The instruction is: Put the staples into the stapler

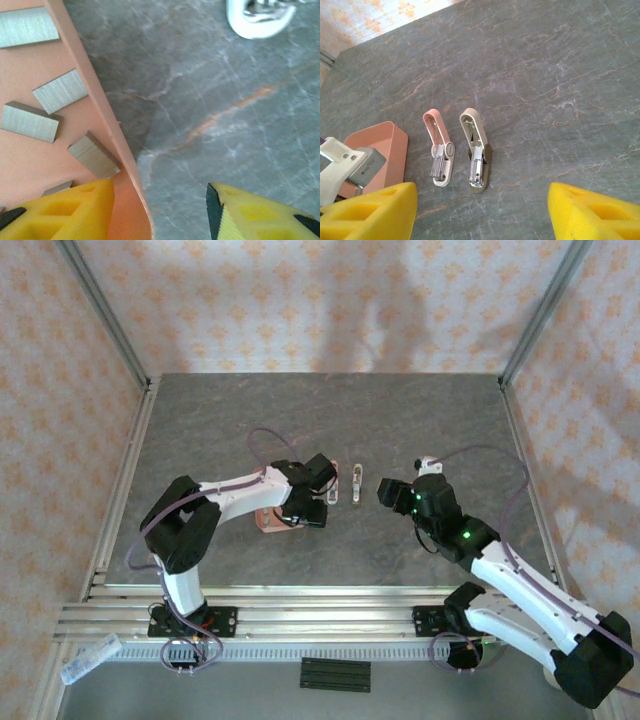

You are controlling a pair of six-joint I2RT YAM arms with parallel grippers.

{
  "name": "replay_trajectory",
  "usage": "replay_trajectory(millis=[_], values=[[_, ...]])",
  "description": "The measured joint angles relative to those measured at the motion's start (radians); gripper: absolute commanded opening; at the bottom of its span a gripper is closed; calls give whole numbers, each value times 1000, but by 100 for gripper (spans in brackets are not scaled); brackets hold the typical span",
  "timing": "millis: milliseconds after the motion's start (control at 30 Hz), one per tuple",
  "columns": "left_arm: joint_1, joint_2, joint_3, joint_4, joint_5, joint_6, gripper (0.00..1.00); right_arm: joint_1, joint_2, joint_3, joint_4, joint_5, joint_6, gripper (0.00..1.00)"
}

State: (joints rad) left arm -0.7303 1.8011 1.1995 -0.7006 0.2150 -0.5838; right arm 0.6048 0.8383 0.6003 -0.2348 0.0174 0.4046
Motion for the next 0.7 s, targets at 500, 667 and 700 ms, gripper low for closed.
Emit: replay_trajectory(millis=[500, 667, 700], values=[[55, -412, -229, 162, -103, -34, 59, 21, 277, 241, -127, -130, 4, 64], [168, -549, -402, 267, -133, -52, 60, 101, 420, 371, -186, -142, 3, 63], [192, -579, -436, 288, -139, -56, 61, 116, 450, 401, -199, -142, 3, 62]])
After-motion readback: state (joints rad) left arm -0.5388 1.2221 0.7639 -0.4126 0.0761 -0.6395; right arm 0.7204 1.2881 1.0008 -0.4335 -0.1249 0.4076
